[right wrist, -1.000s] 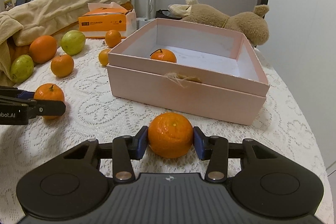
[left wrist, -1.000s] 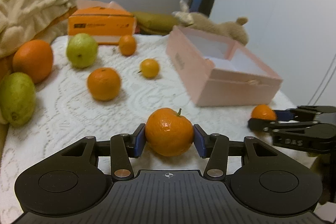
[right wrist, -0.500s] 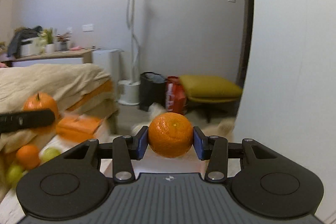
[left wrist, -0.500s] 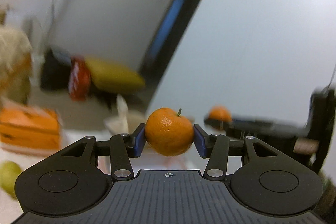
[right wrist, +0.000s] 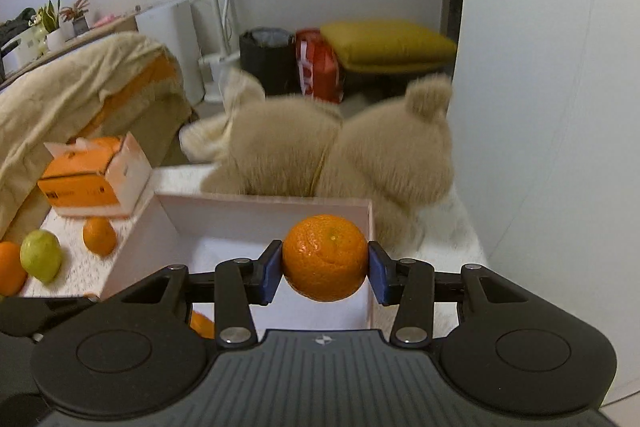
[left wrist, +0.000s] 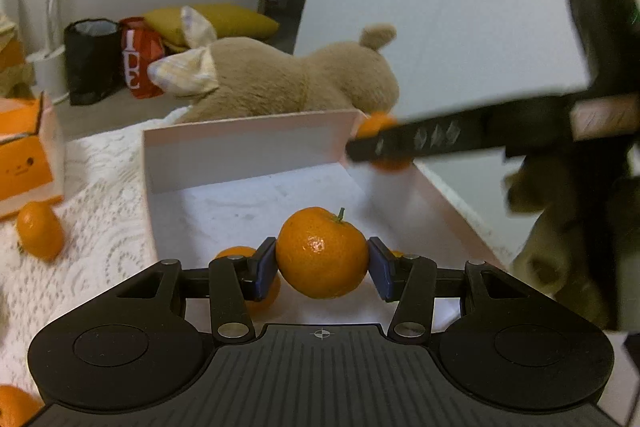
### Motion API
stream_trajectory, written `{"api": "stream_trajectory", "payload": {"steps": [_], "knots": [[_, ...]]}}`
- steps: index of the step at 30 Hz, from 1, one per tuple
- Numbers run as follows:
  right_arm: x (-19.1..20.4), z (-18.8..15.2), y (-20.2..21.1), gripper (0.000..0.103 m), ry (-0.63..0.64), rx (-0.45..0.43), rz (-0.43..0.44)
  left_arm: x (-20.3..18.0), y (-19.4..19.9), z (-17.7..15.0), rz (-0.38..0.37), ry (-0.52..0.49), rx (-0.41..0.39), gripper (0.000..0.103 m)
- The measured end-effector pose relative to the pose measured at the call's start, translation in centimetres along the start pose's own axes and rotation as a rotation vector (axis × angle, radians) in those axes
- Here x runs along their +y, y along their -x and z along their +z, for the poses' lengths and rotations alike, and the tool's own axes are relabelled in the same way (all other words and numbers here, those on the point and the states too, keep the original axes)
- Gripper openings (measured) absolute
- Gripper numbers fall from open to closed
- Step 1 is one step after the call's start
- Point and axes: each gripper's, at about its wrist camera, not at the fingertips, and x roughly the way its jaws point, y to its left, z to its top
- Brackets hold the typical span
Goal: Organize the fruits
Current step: 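Carry both tangerines over the pink box and open both tools to release, then move both tools back toward the remaining fruit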
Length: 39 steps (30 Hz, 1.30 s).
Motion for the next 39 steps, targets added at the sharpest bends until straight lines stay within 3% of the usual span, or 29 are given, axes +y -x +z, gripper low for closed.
{"api": "stream_trajectory", "payload": {"steps": [4, 7, 10, 14, 18, 22, 27, 34, 39], "knots": [[0.8, -0.8, -1.8, 0.044, 0.011, 0.042, 0.006, -0.5, 0.0, -0.3, 0.038, -0.046, 0.054, 0.054], [1.3, -0.9, -2.8, 0.046, 0.025, 0.093, 0.037, -1.0, 0.7, -0.6, 0.029, -0.079, 0.036, 0.053], [1.1, -1.1, -2.3, 0.062, 0.017, 0.082, 0.047, -0.4, 1.7, -0.4, 0.046, -0.014, -0.042, 0.053], [1.2, -1.0, -0.5, 0.064, 0.033, 0.007, 0.003, 0.6, 4.8, -0.8, 0.031, 0.035, -0.152, 0.053], [1.9, -1.1, 1.6, 0.067, 0.101, -0.076, -0.054, 1.9, 9.9, -3.7, 0.134, 0.036, -0.267, 0.053], [3.5, -1.9, 3.1, 0.07, 0.14, -0.103, -0.037, 4.6, 14.4, -8.7, 0.246, 0.116, -0.353, 0.053], [8.7, -1.7, 3.3, 0.07, 0.238, -0.117, -0.027, 8.8, 17.4, -14.2, 0.258, 0.284, -0.407, 0.053], [18.9, -0.6, 0.8, 0.071, 0.439, -0.146, 0.035, 12.6, 17.7, -16.3, 0.159, 0.388, -0.396, 0.053], [24.3, -2.6, 0.2, 0.071, 0.495, -0.112, 0.118, 14.9, 18.0, -17.3, 0.157, 0.478, -0.35, 0.053]]}}
